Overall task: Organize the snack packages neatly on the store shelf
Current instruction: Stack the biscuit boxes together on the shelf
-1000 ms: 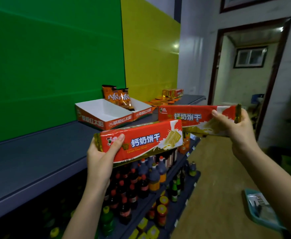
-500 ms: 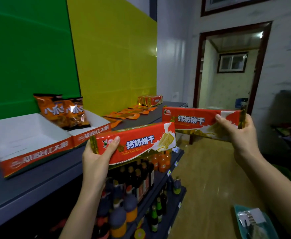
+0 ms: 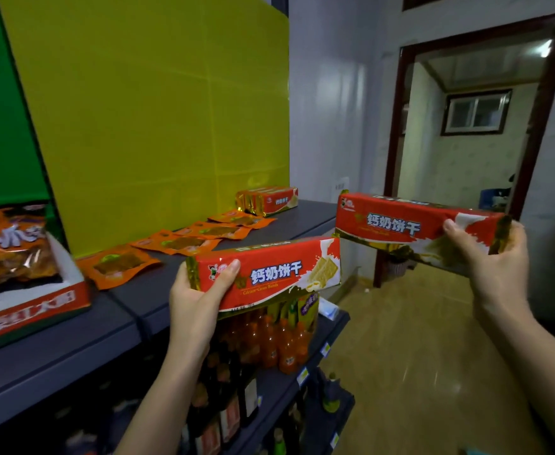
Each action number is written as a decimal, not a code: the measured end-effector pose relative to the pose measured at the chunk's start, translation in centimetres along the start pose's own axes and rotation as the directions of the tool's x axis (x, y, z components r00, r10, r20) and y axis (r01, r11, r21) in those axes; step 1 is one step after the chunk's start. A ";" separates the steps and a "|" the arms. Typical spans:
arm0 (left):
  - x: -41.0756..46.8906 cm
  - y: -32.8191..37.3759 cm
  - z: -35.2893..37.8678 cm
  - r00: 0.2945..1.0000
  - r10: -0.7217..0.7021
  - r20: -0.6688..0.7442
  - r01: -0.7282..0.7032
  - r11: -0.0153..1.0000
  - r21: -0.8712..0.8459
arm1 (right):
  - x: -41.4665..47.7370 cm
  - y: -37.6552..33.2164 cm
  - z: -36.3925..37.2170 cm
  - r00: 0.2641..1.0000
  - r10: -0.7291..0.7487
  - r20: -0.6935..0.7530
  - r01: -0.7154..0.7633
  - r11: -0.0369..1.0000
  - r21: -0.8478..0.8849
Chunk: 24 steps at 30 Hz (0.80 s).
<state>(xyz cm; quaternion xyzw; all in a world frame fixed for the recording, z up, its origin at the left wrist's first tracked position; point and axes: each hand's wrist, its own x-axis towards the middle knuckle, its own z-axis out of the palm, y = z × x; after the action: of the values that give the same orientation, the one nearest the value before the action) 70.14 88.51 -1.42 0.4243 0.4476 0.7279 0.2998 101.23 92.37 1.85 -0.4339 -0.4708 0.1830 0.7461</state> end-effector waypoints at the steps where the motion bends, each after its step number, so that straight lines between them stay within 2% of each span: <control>1: 0.6 -0.9 1.6 1.000 0.006 -0.015 -0.006 1.000 0.004 | 1.8 1.1 -0.1 1.000 0.002 0.005 -0.002 1.000 0.023; 11: 7.3 -7.9 15.7 0.987 0.006 -0.158 0.005 0.998 0.069 | 18.7 9.9 0.3 0.998 -0.013 0.059 0.003 0.985 0.172; 18: 13.5 -11.5 21.2 0.973 0.023 -0.228 0.005 0.992 0.123 | 25.1 16.1 4.8 0.990 -0.012 0.142 -0.025 0.967 0.254; 24: 22.3 -14.8 24.8 0.970 0.097 -0.221 -0.064 0.986 0.153 | 30.7 20.6 9.9 0.977 -0.069 0.199 0.004 0.950 0.312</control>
<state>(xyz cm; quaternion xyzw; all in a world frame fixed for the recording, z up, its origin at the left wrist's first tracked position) 82.69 122.81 -1.11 0.3764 0.5131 0.7489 0.1851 110.56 129.45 3.42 -0.2810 -0.5195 0.2851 0.7549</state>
